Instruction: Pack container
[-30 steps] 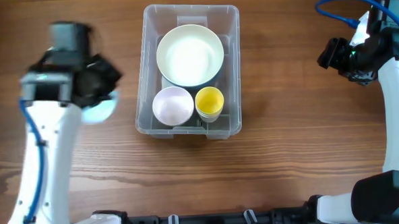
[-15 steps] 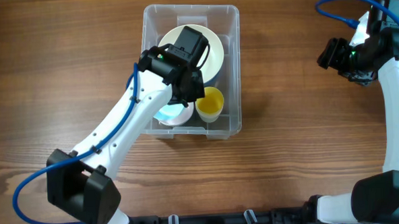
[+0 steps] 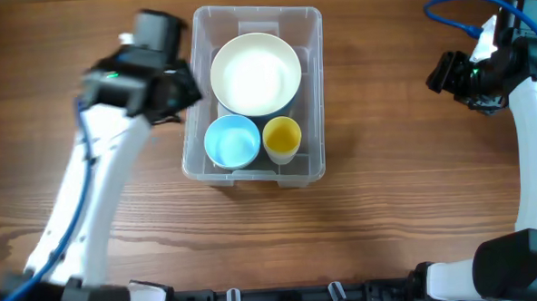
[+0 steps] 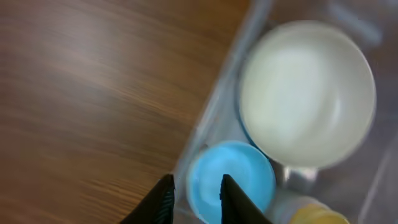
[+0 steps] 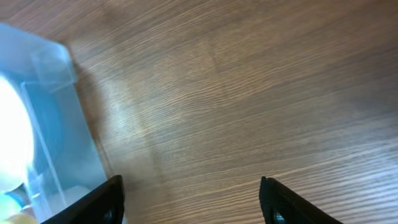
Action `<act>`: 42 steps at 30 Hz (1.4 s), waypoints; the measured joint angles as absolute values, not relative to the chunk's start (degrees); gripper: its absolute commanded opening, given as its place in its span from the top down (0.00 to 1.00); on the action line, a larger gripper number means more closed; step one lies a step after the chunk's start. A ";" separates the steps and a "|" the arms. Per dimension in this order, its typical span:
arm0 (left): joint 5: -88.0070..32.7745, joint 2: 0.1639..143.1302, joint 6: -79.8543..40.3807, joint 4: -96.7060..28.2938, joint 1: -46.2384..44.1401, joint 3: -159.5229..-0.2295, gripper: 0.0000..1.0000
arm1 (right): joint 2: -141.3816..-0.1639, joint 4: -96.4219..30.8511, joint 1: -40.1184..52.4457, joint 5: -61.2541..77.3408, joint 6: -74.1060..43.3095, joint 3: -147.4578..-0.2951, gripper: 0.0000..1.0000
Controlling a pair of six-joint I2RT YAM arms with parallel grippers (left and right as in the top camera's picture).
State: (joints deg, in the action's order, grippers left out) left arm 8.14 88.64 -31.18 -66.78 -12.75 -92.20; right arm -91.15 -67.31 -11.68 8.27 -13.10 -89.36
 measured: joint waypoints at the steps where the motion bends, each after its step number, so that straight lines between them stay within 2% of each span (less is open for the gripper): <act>1: 8.51 87.72 -31.46 -67.72 -10.31 -92.42 0.74 | -91.15 -67.29 -11.68 9.23 -12.56 -89.36 0.30; 4: 8.34 88.49 -32.29 -69.25 -4.62 -91.92 0.75 | -91.15 -67.29 -11.68 10.63 -11.66 -89.36 0.30; 8: 6.17 93.08 -32.53 -69.25 -2.00 -88.14 0.75 | -91.15 -67.29 -11.68 11.31 -11.42 -89.36 0.29; 15: -2.31 102.15 -32.84 -69.52 -1.85 -81.60 0.76 | -91.15 -67.26 -11.68 11.60 -11.25 -89.36 0.29; 20: -9.61 102.61 -32.88 -71.29 -2.50 -80.86 0.76 | -91.15 -67.20 -11.68 11.57 -11.25 -89.36 0.29; 29: -13.02 102.61 -32.91 -74.28 -4.56 -80.84 0.75 | -91.15 -67.11 -11.68 11.57 -11.25 -89.36 0.29; 32: -12.99 102.61 -32.91 -72.82 -3.95 -80.84 0.81 | -91.15 -67.11 -11.68 11.57 -11.05 -89.36 0.35; 35: -12.62 102.52 -33.28 -70.70 -0.99 -80.84 0.81 | -91.15 -66.15 -11.66 12.29 -9.76 -89.36 0.42; 39: -10.59 99.50 -33.28 -67.51 2.94 -80.82 0.77 | -91.15 -62.78 -9.28 14.79 -7.07 -89.36 0.42; 41: -7.68 93.91 -33.08 -66.24 4.67 -80.84 0.72 | -91.15 -59.55 -2.96 16.32 -3.11 -89.36 0.36; 42: -6.81 91.50 -32.58 -65.78 4.69 -80.84 0.60 | -91.15 -57.47 -0.49 16.38 -2.02 -89.38 0.31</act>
State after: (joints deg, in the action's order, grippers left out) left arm -6.81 91.50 -32.58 -65.78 4.69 -80.84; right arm -91.15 -57.47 -0.49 16.38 -2.02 -89.38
